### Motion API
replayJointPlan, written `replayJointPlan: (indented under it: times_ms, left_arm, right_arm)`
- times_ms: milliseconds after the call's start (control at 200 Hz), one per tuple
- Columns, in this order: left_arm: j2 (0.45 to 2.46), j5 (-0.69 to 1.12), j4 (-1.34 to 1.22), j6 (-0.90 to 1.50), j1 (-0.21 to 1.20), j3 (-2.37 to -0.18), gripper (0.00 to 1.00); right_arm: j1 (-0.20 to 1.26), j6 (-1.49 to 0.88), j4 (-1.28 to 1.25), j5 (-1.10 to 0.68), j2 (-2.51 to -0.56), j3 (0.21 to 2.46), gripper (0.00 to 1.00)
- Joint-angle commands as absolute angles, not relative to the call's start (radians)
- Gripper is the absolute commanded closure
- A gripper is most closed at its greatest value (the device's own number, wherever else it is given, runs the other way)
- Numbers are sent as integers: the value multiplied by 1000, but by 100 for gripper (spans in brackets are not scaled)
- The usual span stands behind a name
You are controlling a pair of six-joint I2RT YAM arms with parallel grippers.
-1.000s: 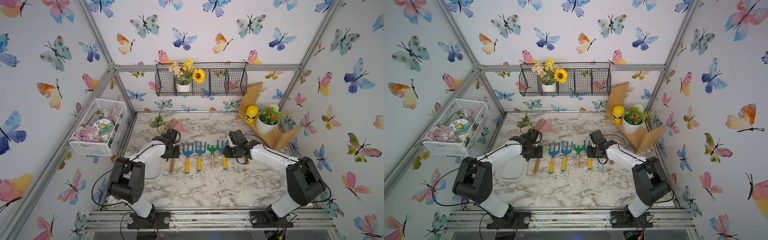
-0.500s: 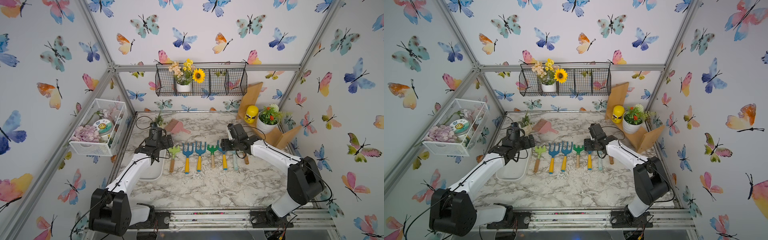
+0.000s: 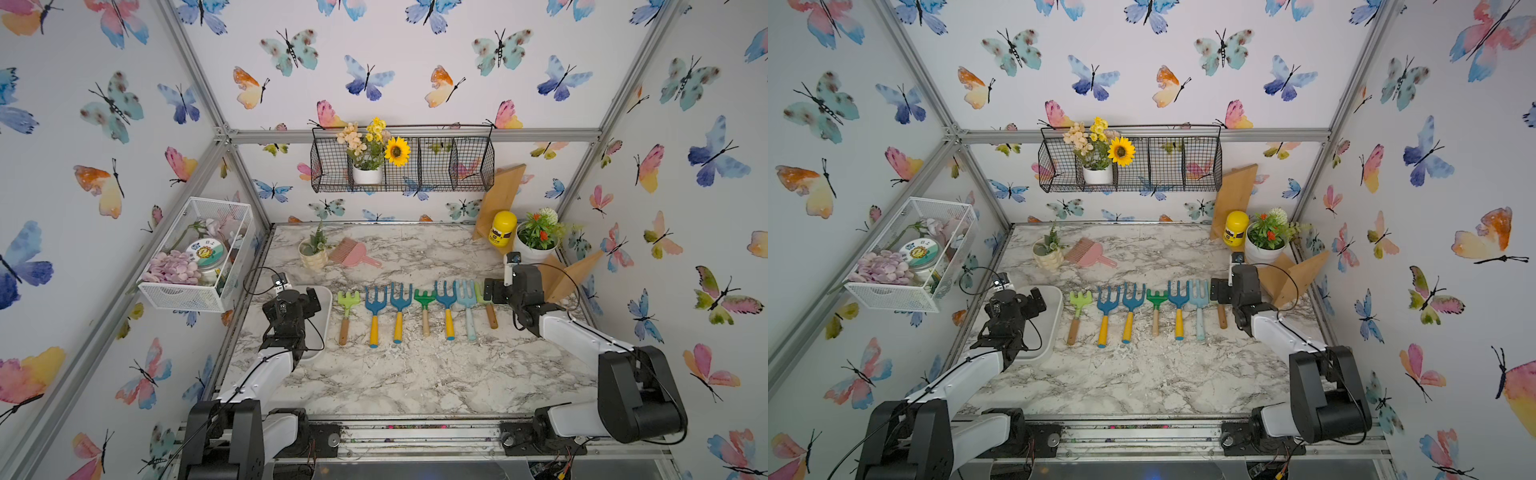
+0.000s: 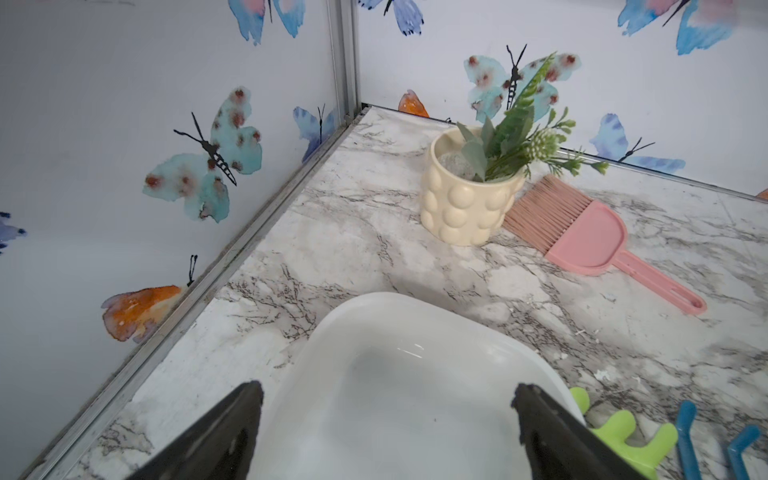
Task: Take the hand rake out of the storage box
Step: Reset both arms
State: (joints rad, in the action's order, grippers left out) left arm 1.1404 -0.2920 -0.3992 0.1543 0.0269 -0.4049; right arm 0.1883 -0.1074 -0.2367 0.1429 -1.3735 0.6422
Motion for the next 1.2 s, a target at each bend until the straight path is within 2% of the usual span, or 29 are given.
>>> replayJointPlan:
  times_ms: [0, 235, 421, 616, 741, 1191]
  left_arm:
    - [1145, -194, -619, 106, 16, -346, 1]
    - [1216, -194, -791, 118, 15, -259, 1]
    - [1304, -179, -917, 86, 15, -248, 1]
    - [1388, -143, -1032, 46, 34, -221, 1]
    - [1404, -139, -1056, 25, 49, -215, 1]
    - [1403, -138, -1066, 25, 50, -210, 1]
  right_arm:
    - [140, -38, -583, 157, -1371, 535, 2]
    - [107, -13, -800, 159, -1466, 437, 1]
    - [107, 2, -1114, 130, -1540, 284, 1]
    - [105, 8, -1226, 111, -1589, 249, 0]
    - [77, -2, -1139, 53, -1579, 282, 0]
    - [75, 0, -1158, 55, -1578, 273, 2]
